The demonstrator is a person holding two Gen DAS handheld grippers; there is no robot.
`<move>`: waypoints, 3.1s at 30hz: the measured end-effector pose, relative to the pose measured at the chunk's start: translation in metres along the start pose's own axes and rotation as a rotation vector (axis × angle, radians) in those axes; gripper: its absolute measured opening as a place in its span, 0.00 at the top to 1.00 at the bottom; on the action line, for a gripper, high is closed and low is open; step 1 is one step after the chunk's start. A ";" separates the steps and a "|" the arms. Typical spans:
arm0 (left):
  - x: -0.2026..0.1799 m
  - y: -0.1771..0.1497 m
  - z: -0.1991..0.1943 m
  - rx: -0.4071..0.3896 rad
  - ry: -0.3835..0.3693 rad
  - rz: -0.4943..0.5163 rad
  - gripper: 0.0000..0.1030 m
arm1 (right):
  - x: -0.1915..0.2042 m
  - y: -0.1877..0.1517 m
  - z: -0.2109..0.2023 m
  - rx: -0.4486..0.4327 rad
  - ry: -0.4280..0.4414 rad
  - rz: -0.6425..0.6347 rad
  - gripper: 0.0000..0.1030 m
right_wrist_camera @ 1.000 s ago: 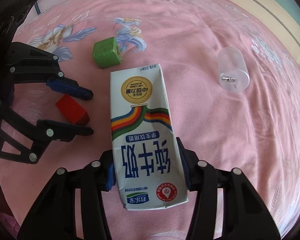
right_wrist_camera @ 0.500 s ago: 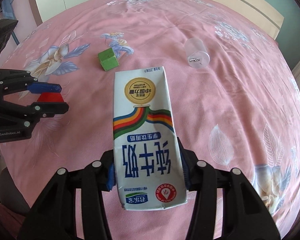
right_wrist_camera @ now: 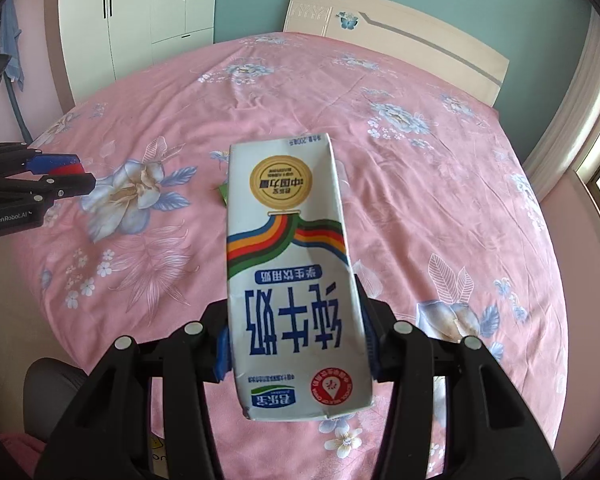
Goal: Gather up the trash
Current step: 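Lift and carry the red block and milk carton over the trash bin, then open both grippers to drop the red block and milk carton into the bin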
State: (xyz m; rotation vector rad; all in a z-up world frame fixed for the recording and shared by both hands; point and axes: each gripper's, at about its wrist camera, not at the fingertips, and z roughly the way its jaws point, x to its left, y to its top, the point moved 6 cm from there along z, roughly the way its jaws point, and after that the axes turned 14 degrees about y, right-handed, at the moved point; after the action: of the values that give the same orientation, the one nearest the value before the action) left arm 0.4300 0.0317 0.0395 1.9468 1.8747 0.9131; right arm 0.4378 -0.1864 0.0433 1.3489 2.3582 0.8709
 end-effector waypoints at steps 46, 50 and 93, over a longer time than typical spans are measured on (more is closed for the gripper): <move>0.023 -0.195 -0.124 -0.022 0.002 0.114 0.58 | 0.149 -0.146 -0.158 -0.070 0.059 -0.075 0.52; 0.014 -0.219 -0.100 0.035 -0.014 0.125 0.58 | 0.154 -0.167 -0.123 -0.006 0.091 -0.062 0.52; -0.092 -0.402 0.078 0.503 -0.156 0.227 0.58 | 0.205 -0.386 0.144 0.557 0.280 0.128 0.52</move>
State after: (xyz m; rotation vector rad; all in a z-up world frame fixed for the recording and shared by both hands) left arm 0.1662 0.0048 -0.2852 2.4759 1.9532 0.3376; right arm 0.1442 -0.1064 -0.3012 1.6860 2.9023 0.4665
